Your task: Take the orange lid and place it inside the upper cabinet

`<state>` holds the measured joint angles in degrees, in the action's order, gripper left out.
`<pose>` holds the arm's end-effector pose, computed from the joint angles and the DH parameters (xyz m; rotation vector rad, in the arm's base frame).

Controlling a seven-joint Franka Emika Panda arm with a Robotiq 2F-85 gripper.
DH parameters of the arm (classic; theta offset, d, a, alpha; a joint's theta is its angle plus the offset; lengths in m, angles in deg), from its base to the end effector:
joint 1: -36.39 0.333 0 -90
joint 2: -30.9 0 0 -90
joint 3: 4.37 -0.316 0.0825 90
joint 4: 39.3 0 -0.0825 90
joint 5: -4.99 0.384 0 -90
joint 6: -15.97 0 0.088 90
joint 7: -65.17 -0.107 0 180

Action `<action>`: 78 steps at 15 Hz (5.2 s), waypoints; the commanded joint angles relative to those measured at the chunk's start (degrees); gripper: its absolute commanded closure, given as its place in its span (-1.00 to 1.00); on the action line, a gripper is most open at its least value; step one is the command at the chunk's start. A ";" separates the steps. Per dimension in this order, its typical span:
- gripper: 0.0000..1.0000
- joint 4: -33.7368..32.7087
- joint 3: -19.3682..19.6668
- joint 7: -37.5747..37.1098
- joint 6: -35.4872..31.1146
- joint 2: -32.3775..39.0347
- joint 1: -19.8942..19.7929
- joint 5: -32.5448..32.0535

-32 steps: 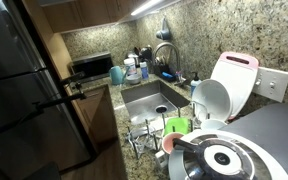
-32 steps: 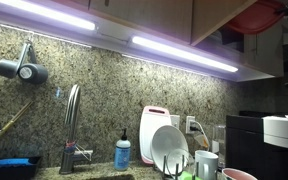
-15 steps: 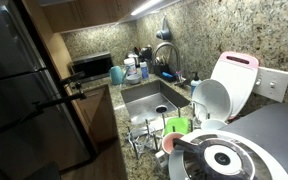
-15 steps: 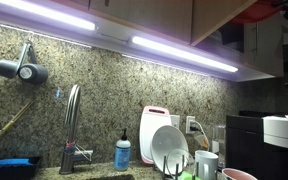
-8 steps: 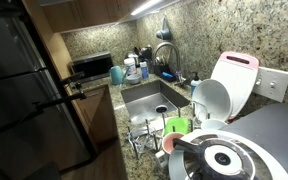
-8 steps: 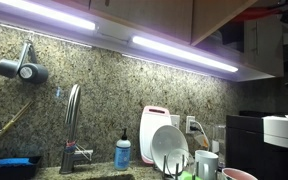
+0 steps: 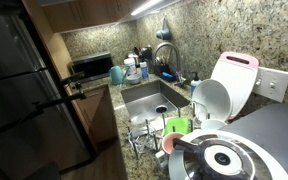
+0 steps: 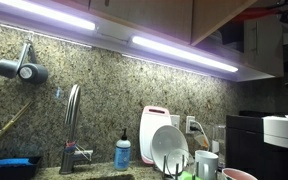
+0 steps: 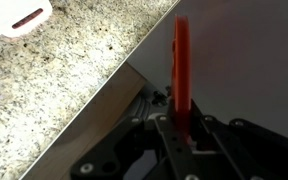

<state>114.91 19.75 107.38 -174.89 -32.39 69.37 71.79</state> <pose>0.3017 -0.1057 0.5986 -1.8064 0.5464 -1.5853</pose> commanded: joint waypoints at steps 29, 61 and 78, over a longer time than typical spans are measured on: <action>0.93 -2.61 -3.88 -52.02 -7.71 -3.64 -7.56 -12.83; 0.72 -2.30 -8.53 -52.46 -7.51 -2.49 -7.59 -12.97; 0.93 -8.84 -6.05 -53.42 -7.50 3.28 -6.92 -16.04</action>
<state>110.23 12.43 54.91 -182.39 -33.37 61.89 56.95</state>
